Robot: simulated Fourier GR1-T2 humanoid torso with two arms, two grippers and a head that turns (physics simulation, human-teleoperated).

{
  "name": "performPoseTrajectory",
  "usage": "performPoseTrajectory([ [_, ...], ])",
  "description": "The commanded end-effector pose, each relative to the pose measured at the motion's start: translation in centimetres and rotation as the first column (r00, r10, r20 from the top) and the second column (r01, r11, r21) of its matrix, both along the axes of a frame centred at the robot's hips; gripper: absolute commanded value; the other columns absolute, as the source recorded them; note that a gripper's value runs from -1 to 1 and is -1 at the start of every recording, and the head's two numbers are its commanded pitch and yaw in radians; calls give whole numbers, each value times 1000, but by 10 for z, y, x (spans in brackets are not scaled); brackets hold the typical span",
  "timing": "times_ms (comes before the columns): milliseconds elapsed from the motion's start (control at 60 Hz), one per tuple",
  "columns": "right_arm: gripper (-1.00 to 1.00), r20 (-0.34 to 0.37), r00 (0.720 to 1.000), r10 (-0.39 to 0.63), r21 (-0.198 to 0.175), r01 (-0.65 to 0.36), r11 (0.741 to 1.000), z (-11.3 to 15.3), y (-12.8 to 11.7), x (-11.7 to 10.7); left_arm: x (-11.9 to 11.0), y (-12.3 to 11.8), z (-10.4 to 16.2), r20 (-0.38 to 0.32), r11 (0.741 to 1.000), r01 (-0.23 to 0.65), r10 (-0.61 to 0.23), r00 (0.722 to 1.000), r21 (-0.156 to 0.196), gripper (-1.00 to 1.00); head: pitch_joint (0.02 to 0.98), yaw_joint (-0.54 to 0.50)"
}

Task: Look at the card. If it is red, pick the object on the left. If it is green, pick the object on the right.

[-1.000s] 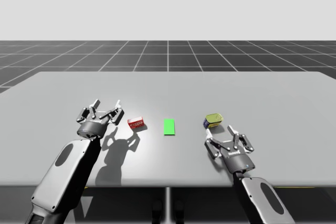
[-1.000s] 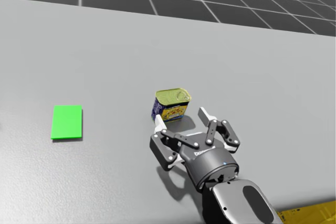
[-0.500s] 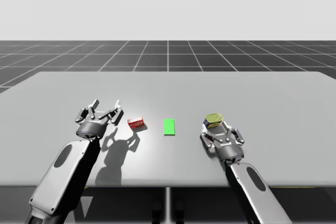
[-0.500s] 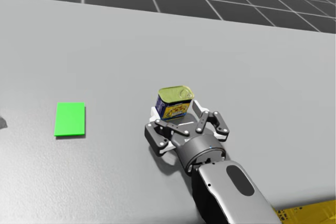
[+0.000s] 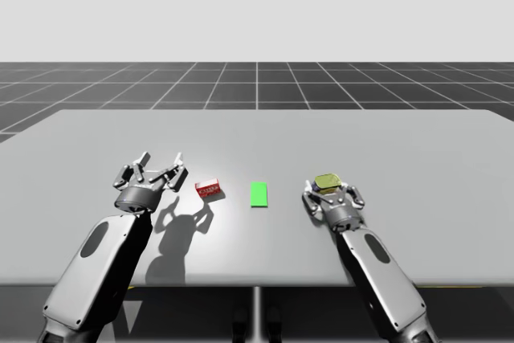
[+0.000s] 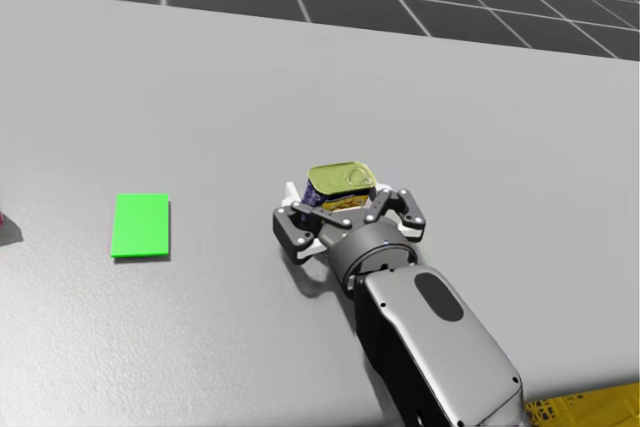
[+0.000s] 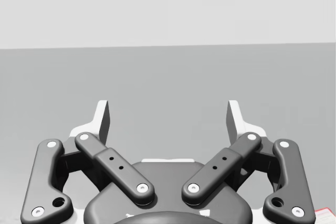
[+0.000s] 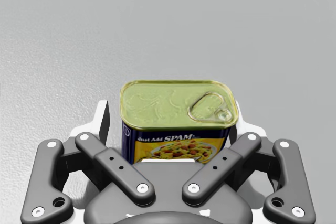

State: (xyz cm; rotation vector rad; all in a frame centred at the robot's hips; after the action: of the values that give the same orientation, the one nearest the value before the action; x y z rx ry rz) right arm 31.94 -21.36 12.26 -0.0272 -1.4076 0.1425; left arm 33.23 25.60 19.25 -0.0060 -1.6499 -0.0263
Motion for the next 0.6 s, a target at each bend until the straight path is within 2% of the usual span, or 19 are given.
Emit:
performPoseTrajectory([
  [17, -1000, -21, 1000, 4, -4, -4, 1000, -5, 1, 8, 0, 0, 0, 2, 1000, 0, 0, 1000, 0, -1000, 774, -319],
  [67, -1000, 1, 1000, 15, -37, -15, 999, -6, 1, 8, 0, 0, 0, 2, 1000, 0, 0, 1000, 0, -1000, 772, -320],
  [83, -930, 7, 1000, 16, -42, -16, 999, -7, 1, 8, 0, 0, 0, 2, 1000, 1, -1, 1000, 0, -1000, 771, -320],
  [100, -627, 18, 1000, 10, -48, -9, 999, -7, 1, 7, 0, 0, 0, 3, 1000, 1, -1, 1000, 0, -1000, 771, -321],
  [117, 764, 42, 999, -19, -42, 21, 999, -7, 1, 6, 0, 0, 0, 3, 1000, 1, -1, 1000, 0, -1000, 769, -323],
  [133, 950, 37, 999, -11, -41, 13, 999, -7, 1, 6, 1, 0, 0, 3, 1000, 2, -2, 1000, 1, -1000, 768, -324],
  [150, 1000, 35, 999, -8, -38, 10, 999, -7, 0, 6, 1, 0, 0, 3, 1000, 2, -2, 1000, 1, -1000, 767, -324],
  [350, 1000, -3, 1000, -16, -24, 16, 1000, -9, -3, 4, 2, 1, 0, 2, 1000, 2, -2, 1000, 3, -1000, 743, -333],
  [600, 1000, -10, 1000, -13, -23, 13, 1000, -11, -5, 4, 2, -1, -2, -2, 1000, 3, -3, 1000, 7, -1000, 572, -344],
])
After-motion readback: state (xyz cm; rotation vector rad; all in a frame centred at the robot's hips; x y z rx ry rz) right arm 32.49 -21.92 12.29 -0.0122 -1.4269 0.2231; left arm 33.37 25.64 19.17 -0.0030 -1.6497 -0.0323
